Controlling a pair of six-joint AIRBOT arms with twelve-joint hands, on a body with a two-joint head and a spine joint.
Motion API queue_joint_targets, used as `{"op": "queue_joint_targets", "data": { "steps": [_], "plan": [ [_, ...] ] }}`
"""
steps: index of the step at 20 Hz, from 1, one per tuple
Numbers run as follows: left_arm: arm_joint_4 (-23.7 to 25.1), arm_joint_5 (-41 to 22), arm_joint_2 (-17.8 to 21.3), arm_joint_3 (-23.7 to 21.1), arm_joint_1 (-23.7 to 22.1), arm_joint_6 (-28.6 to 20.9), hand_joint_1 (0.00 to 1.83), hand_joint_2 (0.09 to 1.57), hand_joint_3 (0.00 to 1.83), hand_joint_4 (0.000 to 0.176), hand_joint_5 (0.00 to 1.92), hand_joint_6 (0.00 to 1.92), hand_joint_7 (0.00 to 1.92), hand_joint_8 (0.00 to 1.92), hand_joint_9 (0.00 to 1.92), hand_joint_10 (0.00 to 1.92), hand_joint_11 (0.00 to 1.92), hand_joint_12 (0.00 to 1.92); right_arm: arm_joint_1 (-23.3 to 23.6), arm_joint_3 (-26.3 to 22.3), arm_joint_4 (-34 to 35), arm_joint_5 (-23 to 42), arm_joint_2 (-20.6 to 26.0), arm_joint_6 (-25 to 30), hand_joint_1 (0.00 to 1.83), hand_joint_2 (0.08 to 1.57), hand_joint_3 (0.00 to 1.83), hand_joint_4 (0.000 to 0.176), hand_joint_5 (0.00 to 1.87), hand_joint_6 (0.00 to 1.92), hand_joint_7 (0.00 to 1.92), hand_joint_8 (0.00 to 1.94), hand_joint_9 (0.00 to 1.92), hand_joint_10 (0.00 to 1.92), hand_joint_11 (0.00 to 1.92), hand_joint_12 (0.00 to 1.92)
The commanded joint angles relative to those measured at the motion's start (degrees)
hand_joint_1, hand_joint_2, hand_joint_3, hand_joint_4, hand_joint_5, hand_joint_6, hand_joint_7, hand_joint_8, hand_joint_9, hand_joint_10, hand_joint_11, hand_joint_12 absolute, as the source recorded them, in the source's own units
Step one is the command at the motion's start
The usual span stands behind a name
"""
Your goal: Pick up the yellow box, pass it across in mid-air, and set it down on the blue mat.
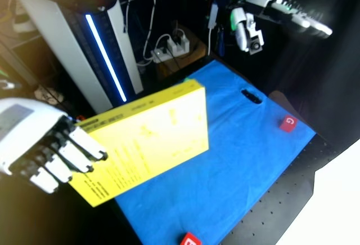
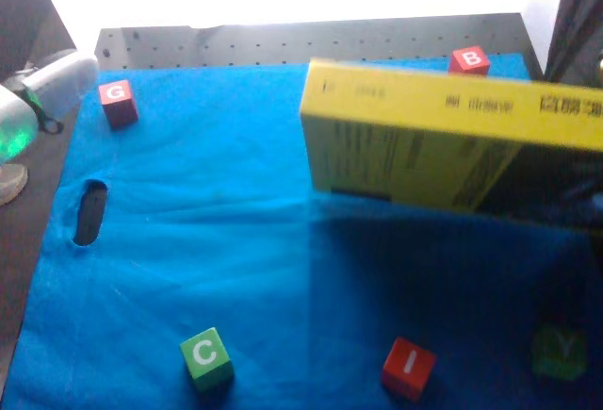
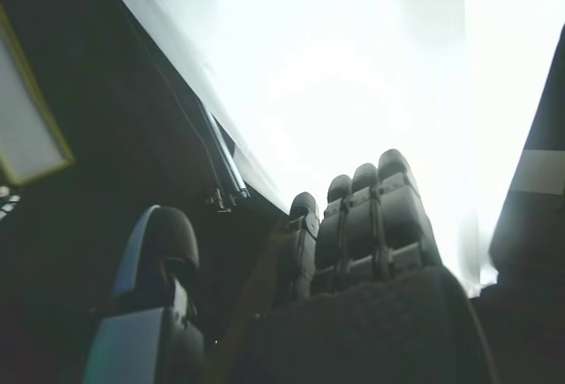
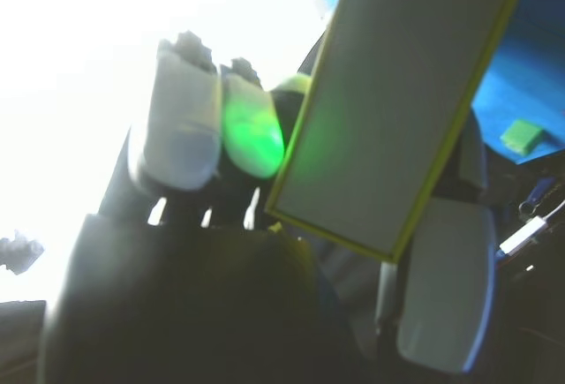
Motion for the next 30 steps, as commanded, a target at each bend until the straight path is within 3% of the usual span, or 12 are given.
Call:
{"op": "queue_joint_targets", "data": {
  "steps": [1, 3, 5, 6, 7, 9, 11, 14, 15, 21, 23, 30],
  "plan": [
    [1.0, -7.8, 0.3, 0.1, -0.3, 0.0, 0.46, 1.26, 0.01, 0.111, 0.01, 0.00, 0.00, 0.00, 0.00, 0.00, 0.00, 0.00, 0.6, 1.1, 1.8, 7.2, 0.0, 0.2, 1.60, 1.15, 0.01, 0.000, 1.09, 1.92, 1.33, 1.94, 1.45, 1.92, 1.53, 1.92],
    [0.8, -7.9, 0.2, 0.1, -0.3, 0.0, 0.44, 1.25, 0.00, 0.145, 0.02, 0.00, 0.00, 0.00, 0.00, 0.00, 0.00, 0.00, 0.7, 3.0, 3.4, 4.6, -1.7, 0.6, 1.47, 1.19, 0.03, 0.000, 0.89, 1.92, 1.09, 1.94, 1.22, 1.92, 1.34, 1.92],
    [0.7, -8.0, 0.2, 0.1, -0.3, 0.0, 0.45, 1.27, 0.01, 0.120, 0.02, 0.00, 0.00, 0.00, 0.00, 0.00, 0.00, 0.00, 0.7, 5.4, 3.5, 2.5, -3.6, 3.7, 0.91, 1.34, 0.01, 0.006, 0.55, 1.60, 0.59, 1.36, 0.66, 1.66, 0.70, 1.92],
    [0.7, -8.0, 0.1, 0.1, -0.3, 0.0, 0.45, 1.27, 0.01, 0.120, 0.02, 0.00, 0.00, 0.00, 0.00, 0.00, 0.00, 0.00, 0.7, 6.6, 3.5, 1.5, -4.6, 5.3, 0.91, 1.34, 0.01, 0.006, 0.55, 1.60, 0.59, 1.36, 0.66, 1.66, 0.70, 1.92],
    [0.7, -8.0, 0.1, 0.1, -0.3, 0.0, 0.45, 1.28, 0.01, 0.116, 0.02, 0.00, 0.00, 0.00, 0.00, 0.00, 0.00, 0.00, 0.7, 7.0, 3.5, 1.1, -5.0, 5.8, 0.78, 1.27, 0.00, 0.000, 0.34, 1.01, 0.54, 1.05, 0.57, 1.46, 0.55, 1.87],
    [0.7, -8.2, 0.1, 0.1, -0.3, 0.0, 0.43, 1.28, 0.01, 0.111, 0.01, 0.00, 0.00, 0.00, 0.00, 0.00, 0.00, 0.00, 0.7, 7.6, 3.5, 0.3, -5.5, 6.1, 0.68, 1.24, 0.00, 0.000, 0.29, 0.58, 0.49, 0.77, 0.48, 1.27, 0.41, 1.80],
    [0.7, -8.3, 0.1, 0.0, -0.3, 0.0, 0.43, 1.27, 0.00, 0.116, 0.02, 0.00, 0.00, 0.00, 0.00, 0.00, 0.00, 0.00, 0.7, 7.7, 3.5, 0.2, -5.7, 6.2, 0.52, 1.26, 0.00, 0.000, 0.11, 0.05, 0.32, 0.11, 0.33, 0.82, 0.16, 1.66],
    [0.7, -8.3, 0.1, 0.0, -0.3, 0.0, 0.40, 1.27, 0.00, 0.118, 0.02, 0.00, 0.00, 0.00, 0.00, 0.00, 0.00, 0.00, 0.7, 7.9, 3.5, 0.2, -5.7, 6.2, 0.42, 1.25, 0.00, 0.000, 0.00, 0.00, 0.16, 0.00, 0.22, 0.38, 0.01, 1.46],
    [0.7, -8.3, 0.0, 0.0, -0.3, 0.0, 0.40, 1.25, 0.00, 0.119, 0.03, 0.01, 0.00, 0.00, 0.00, 0.00, 0.00, 0.00, 0.7, 7.9, 3.5, 0.3, -5.7, 6.2, 0.41, 1.24, 0.00, 0.054, 0.00, 0.00, 0.01, 0.00, 0.10, 0.15, 0.00, 1.11],
    [0.7, -8.3, -0.2, 0.0, -0.2, 0.0, 0.43, 1.26, 0.00, 0.131, 0.03, 0.00, 0.00, 0.00, 0.00, 0.00, 0.00, 0.00, 0.7, 8.6, 3.2, 1.6, -5.7, 6.2, 0.41, 1.20, 0.00, 0.101, 0.00, 0.00, 0.00, 0.00, 0.00, 0.00, 0.00, 0.65],
    [0.7, -8.3, -0.2, 0.0, -0.2, 0.0, 0.43, 1.25, 0.00, 0.128, 0.03, 0.00, 0.00, 0.00, 0.00, 0.00, 0.00, 0.00, 0.8, 8.6, 3.1, 2.4, -5.6, 6.2, 0.40, 1.19, 0.00, 0.130, 0.00, 0.00, 0.00, 0.00, 0.00, 0.00, 0.00, 0.08],
    [0.7, -8.3, -0.3, 0.0, -0.1, 0.0, 0.41, 1.26, 0.00, 0.138, 0.02, 0.00, 0.00, 0.00, 0.00, 0.00, 0.00, 0.00, 2.2, 8.7, 2.1, 5.5, -4.5, 6.2, 0.34, 1.14, 0.00, 0.123, 0.00, 0.00, 0.00, 0.00, 0.00, 0.00, 0.04, 0.02]
  ]
}}
